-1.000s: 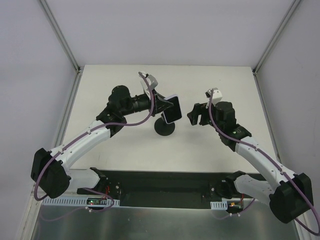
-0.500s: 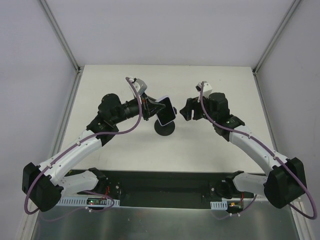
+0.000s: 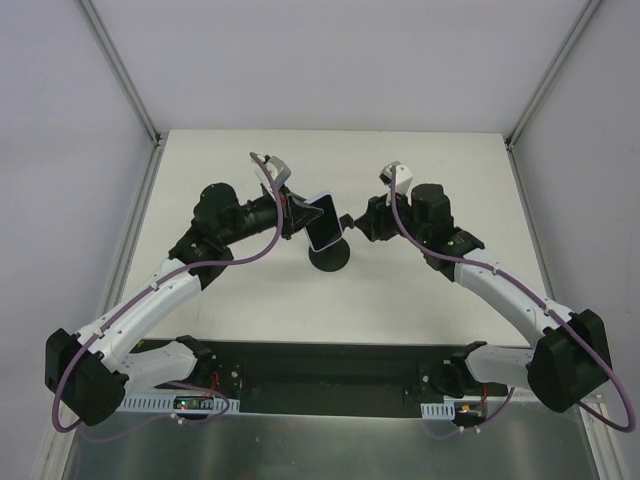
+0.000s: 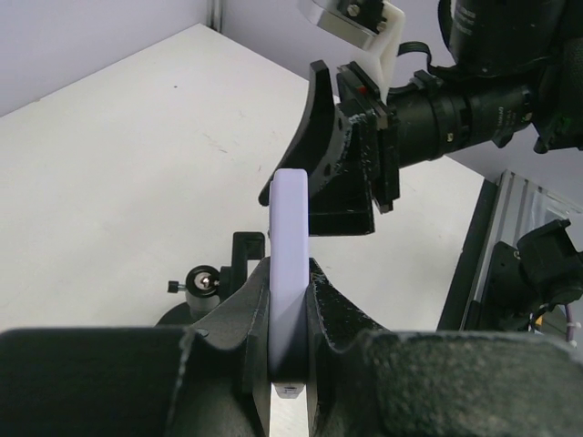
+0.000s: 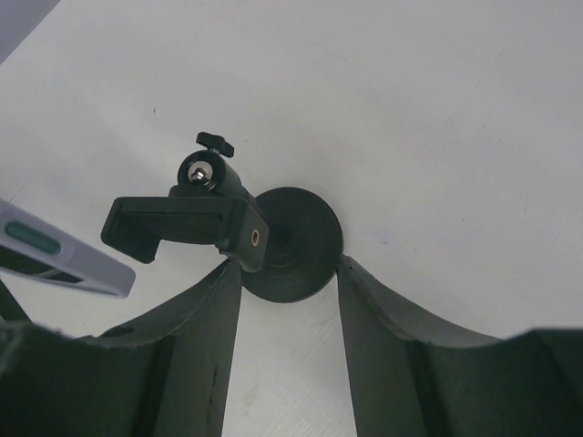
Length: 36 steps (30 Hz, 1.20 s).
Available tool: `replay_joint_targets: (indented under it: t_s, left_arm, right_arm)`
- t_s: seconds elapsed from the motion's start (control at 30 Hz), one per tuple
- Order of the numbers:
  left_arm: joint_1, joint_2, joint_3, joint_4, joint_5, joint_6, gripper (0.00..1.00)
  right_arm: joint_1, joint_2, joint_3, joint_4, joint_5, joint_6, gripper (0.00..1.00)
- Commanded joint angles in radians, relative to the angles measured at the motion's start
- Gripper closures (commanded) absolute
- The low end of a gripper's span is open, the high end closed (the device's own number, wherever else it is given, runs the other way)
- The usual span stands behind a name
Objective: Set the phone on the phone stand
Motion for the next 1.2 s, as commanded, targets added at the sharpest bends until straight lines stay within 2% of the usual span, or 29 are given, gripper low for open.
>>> replay_joint_targets:
  t_s: [0.0, 0.13, 0.33, 0.53, 0.63, 0.9, 1.17]
  left_arm:
    - [0.033, -0.017, 0.053, 0.112, 0.015, 0.001, 1.0]
    - [0.042, -0.014, 0.044, 0.184, 0.045, -0.028, 1.0]
    - [0.042, 0.009, 0.062, 0.24, 0.096, -0.045, 1.0]
    - [0.042, 0.037, 0.087, 0.211, 0.173, -0.028, 1.0]
    - [0.042, 0.012, 0.063, 0.189, 0.162, 0.003, 1.0]
    - [0.042, -0.051, 0.024, 0.093, 0.136, 0.062, 1.0]
    - [0.042, -0.051, 0.023, 0.076, 0.153, 0.064, 1.0]
  right_arm:
    - [0.012, 0.002, 0.02, 0.045, -0.032, -0.045, 0.52]
    - [0.024, 0.002, 0.014, 0.058, -0.083, -0.06, 0.59]
    - [0.047, 0.022, 0.02, 0.075, -0.131, -0.094, 0.59]
    - [0.05, 0.078, 0.058, 0.068, -0.085, -0.1, 0.6]
    - [0.05, 0.085, 0.064, 0.072, -0.083, -0.1, 0.64]
    - [0.052, 0.049, 0.044, 0.088, -0.097, -0.109, 0.62]
    - [0.053, 0.066, 0.069, 0.088, -0.111, -0.117, 0.63]
